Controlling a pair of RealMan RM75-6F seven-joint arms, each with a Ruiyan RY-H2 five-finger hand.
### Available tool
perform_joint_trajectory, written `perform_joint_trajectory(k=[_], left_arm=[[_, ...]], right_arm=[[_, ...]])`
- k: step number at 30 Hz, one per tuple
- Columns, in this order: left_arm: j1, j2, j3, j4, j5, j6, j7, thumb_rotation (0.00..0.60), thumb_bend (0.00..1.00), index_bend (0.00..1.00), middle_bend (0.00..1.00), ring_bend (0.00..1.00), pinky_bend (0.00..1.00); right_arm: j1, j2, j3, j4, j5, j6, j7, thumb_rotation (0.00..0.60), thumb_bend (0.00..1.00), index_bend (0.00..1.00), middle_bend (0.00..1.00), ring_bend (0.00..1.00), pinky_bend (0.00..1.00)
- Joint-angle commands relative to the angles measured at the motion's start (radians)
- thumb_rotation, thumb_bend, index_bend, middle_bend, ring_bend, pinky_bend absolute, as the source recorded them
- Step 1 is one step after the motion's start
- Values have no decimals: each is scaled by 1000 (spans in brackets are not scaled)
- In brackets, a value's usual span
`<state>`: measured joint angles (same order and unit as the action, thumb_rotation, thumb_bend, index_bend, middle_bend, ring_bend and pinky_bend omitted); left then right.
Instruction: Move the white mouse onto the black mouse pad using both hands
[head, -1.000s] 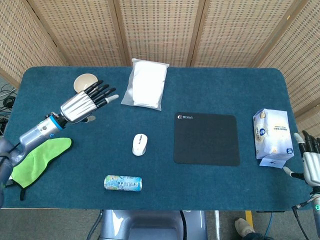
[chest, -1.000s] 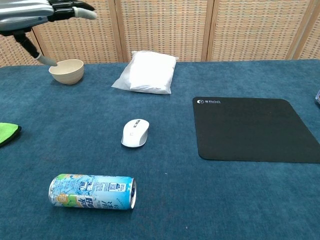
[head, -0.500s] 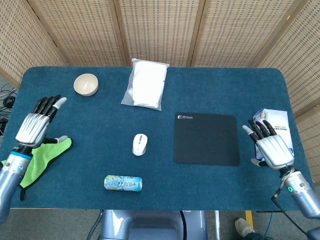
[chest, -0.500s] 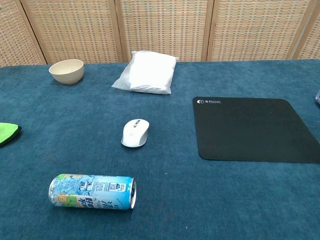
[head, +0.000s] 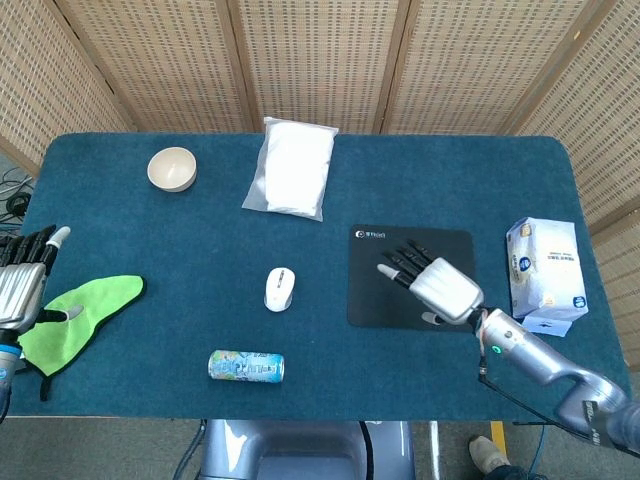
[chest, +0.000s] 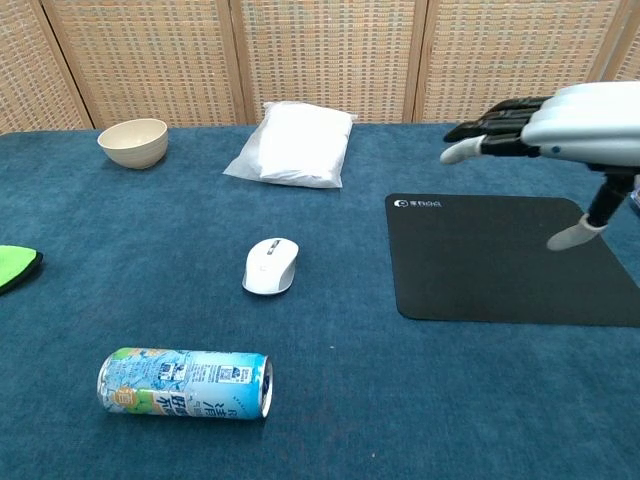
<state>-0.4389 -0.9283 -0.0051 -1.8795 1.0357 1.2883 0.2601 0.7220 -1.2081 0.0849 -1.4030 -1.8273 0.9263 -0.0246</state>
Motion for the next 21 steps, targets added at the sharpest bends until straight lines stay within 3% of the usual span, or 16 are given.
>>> perform_joint_trajectory(k=[1, 9, 14, 21], left_arm=[[8, -9, -2, -15, 14, 14, 40, 600, 0, 0, 0, 0, 0], [21, -13, -10, -43, 24, 9, 89, 600, 0, 0, 0, 0, 0], [26, -19, -24, -39, 18, 5, 98, 600, 0, 0, 0, 0, 0], [29, -23, -40, -30, 4, -12, 100, 600, 0, 0, 0, 0, 0]], right_arm=[[77, -68, -18, 63, -51, -48, 22, 600, 53, 50, 0, 0, 0], [240, -245, -35, 235, -93, -129, 54, 600, 164, 78, 36, 0, 0], [338, -312, -64, 312, -161, -106, 90, 600, 323, 104, 79, 2, 23], [464, -419, -133, 484, -254, -72, 144, 600, 363, 104, 97, 14, 48]])
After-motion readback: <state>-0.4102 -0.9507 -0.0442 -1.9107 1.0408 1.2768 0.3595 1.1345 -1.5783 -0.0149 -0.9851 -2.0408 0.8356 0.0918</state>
